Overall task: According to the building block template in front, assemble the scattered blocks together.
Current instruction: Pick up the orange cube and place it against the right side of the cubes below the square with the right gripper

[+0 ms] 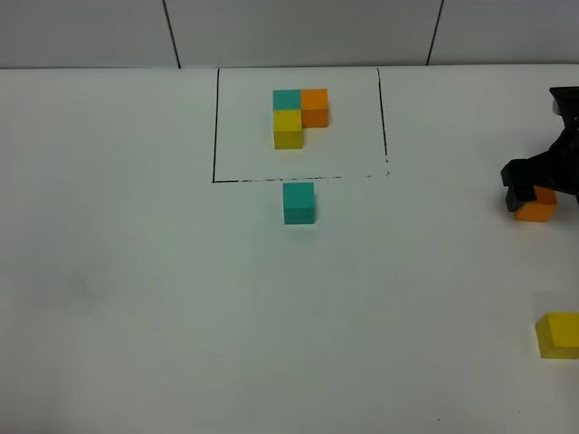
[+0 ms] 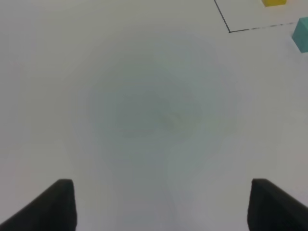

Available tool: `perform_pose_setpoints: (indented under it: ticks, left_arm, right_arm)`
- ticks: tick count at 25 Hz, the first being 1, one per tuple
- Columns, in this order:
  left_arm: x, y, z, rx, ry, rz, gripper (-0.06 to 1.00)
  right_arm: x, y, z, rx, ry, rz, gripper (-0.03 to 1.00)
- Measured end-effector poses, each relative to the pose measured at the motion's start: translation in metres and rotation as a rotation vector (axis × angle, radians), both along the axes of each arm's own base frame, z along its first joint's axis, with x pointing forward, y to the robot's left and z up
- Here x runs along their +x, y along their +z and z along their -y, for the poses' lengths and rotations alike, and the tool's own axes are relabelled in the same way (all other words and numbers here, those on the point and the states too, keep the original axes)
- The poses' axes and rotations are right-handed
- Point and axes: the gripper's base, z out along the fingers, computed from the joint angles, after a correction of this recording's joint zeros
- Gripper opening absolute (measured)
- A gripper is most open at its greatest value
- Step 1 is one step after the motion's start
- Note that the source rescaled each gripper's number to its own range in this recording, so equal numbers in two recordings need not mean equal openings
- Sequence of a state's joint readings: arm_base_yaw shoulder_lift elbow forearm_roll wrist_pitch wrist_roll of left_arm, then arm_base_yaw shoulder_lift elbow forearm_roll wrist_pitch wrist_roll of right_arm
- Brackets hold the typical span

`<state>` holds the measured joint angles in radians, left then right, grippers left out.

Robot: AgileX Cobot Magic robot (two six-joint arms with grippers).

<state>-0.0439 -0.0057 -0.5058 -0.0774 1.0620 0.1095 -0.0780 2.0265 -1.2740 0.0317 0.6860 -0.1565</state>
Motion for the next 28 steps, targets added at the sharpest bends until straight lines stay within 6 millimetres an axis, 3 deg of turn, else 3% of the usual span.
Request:
perform_pose_setpoints:
  ticks: [7, 10, 13, 16, 20, 22, 24, 28]
  left_arm:
    - [0.0, 0.0, 0.0, 0.0, 0.0, 0.0, 0.73]
    - [0.0, 0.0, 0.0, 0.0, 0.0, 0.0, 0.73]
    - [0.0, 0.0, 0.0, 0.0, 0.0, 0.0, 0.73]
    - [0.0, 0.0, 0.0, 0.0, 0.0, 0.0, 0.73]
    - [0.0, 0.0, 0.0, 0.0, 0.0, 0.0, 0.73]
    - [0.0, 0.0, 0.0, 0.0, 0.0, 0.0, 0.73]
    - [0.0, 0.0, 0.0, 0.0, 0.0, 0.0, 0.73]
    - [0.0, 0.0, 0.0, -0.001, 0.0, 0.0, 0.73]
  right_arm:
    - [0.003, -0.011, 0.003, 0.009, -0.018, 0.005, 0.73]
    - [0.003, -0.01, 0.003, 0.012, -0.022, 0.009, 0.65]
    - [0.003, -0.01, 0.003, 0.015, -0.023, 0.005, 0.4]
    - [0.003, -0.01, 0.003, 0.02, -0.027, 0.003, 0.0]
    - [0.005, -0.005, -0.001, 0.022, 0.005, -0.014, 0.02]
    - [0.01, 0.003, -0.011, 0.01, 0.109, -0.034, 0.02]
    - [0.013, 0.013, -0.028, -0.008, 0.268, -0.059, 0.02]
    - [0.013, 0.029, -0.081, -0.055, 0.731, -0.102, 0.02]
